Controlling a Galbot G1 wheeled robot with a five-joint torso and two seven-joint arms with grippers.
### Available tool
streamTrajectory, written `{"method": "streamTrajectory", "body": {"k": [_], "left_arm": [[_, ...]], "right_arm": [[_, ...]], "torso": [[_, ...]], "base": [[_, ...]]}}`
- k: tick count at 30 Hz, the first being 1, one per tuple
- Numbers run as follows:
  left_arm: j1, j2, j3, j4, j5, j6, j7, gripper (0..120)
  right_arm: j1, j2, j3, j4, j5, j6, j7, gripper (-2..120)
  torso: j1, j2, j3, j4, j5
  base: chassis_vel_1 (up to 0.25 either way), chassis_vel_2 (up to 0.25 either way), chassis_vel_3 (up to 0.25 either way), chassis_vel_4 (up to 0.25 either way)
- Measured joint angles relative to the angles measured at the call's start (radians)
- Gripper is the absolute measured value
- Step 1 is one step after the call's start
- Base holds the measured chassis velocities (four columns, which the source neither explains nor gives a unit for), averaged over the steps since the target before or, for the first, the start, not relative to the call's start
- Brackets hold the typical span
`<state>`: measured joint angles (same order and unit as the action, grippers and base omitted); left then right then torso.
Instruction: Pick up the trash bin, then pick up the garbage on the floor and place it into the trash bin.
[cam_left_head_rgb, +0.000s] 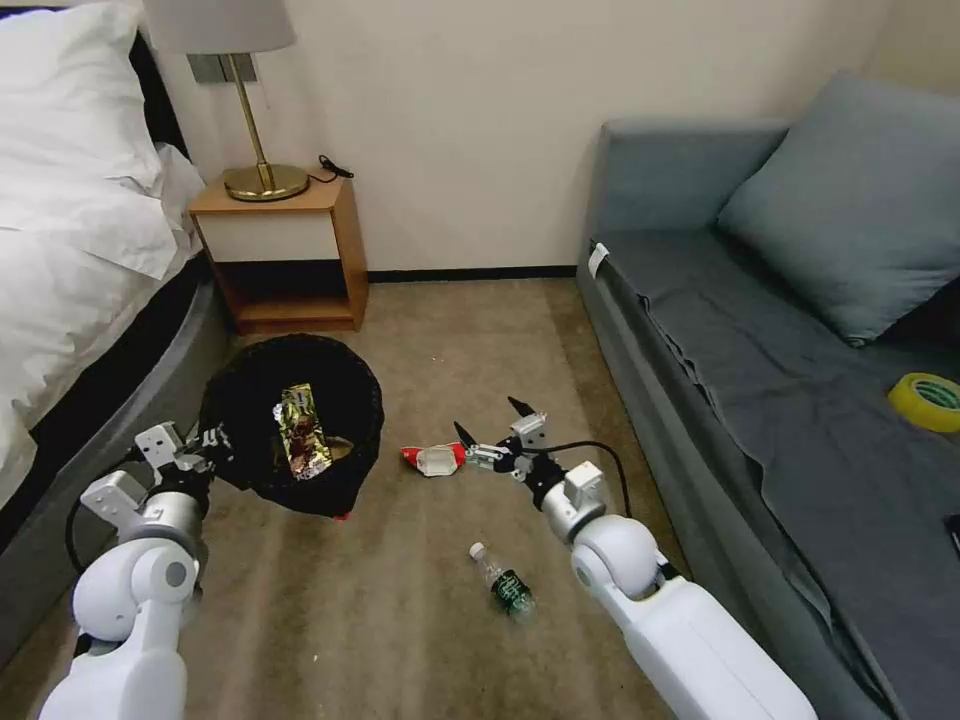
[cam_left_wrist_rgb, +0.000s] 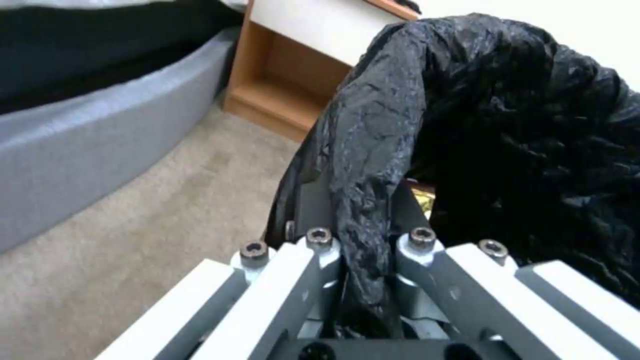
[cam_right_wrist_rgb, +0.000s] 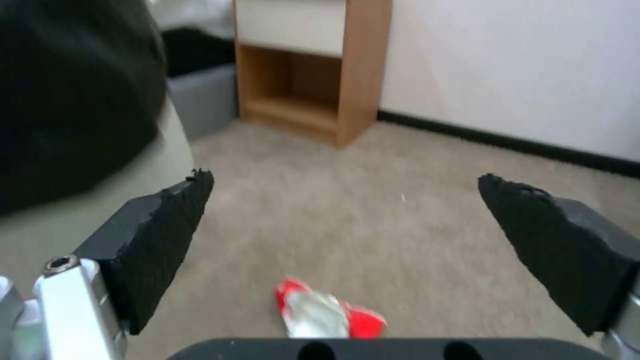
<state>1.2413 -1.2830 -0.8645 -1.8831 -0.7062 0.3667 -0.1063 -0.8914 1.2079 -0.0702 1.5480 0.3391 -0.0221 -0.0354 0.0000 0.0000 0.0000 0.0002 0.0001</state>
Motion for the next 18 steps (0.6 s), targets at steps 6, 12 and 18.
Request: {"method": "streamTrajectory", "body": {"k": [6,12,18], "left_arm": [[-0.011,0.013,-0.005,0.011,-0.001,0.001,0.023,4],[0.001,0.007,-0.003,0.011,0.012,0.001,0.042,4],[0.039,-0.022,0.014,0.007,0.039,-0.007,0.073,4]], "right_arm": [[0.107,-0.045,-0.089,-0.188,0.032,-0.072,-0.025,100],[0.162,-0.066,-0.147,-0.262,0.106,-0.16,-0.043,100],[0.153,-0.147,-0.216,-0.256,0.183,-0.333,-0.082,100]], "torso": [[0.0,0.0,0.0,-0.0002,-0.0001],[0.0,0.0,0.0,-0.0001,-0.0001],[0.0,0.0,0.0,-0.0003,0.0001]], "base": [[0.0,0.0,0.0,0.0],[0.0,0.0,0.0,0.0],[0.0,0.0,0.0,0.0]]}}
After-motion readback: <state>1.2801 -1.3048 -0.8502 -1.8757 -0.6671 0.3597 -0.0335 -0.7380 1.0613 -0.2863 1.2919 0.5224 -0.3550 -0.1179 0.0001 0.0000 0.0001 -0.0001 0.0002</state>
